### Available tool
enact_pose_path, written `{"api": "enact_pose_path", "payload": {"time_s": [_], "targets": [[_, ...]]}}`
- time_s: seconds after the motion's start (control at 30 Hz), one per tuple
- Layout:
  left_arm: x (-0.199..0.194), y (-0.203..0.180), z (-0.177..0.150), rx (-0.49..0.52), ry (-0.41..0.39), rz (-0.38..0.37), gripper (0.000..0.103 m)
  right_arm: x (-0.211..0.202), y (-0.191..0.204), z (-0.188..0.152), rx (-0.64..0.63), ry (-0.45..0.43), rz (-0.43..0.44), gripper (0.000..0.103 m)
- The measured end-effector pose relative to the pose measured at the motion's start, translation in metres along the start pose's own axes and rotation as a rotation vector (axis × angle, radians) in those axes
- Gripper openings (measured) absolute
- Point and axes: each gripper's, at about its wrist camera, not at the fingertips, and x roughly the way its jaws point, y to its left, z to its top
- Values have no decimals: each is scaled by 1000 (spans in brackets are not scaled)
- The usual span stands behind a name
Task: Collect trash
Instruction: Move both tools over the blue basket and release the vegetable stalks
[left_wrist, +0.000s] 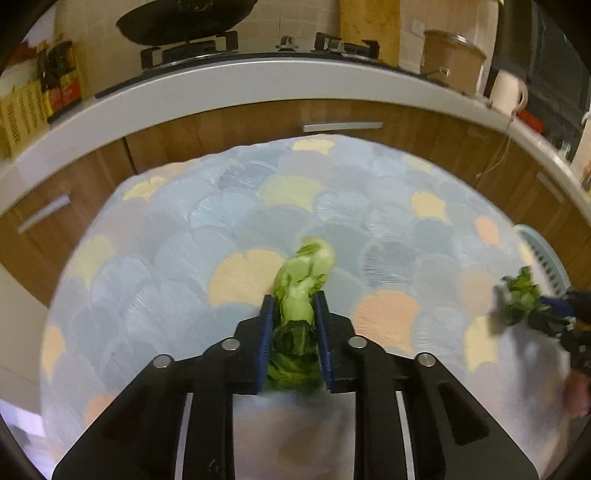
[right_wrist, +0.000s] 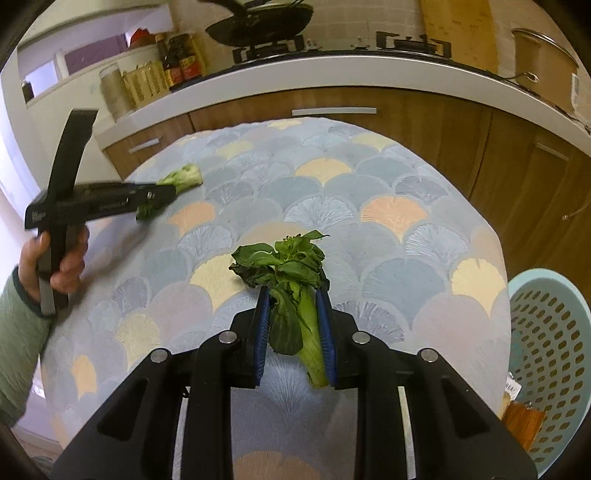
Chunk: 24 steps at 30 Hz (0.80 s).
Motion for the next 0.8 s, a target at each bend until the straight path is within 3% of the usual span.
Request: {"api": "enact_pose_path", "payload": {"time_s": [0.23, 0.43, 0.8], "targets": [[-36, -29, 6, -16, -89, -100, 18, -30, -6, 0, 20, -60, -24, 22], [-61, -75, 18, 42, -148, -179, 18, -65, -19, 2, 38, -136, -63, 22], [-66, -172, 37, 139, -166, -337, 18, -125, -65, -3, 90, -232, -165, 22]]}}
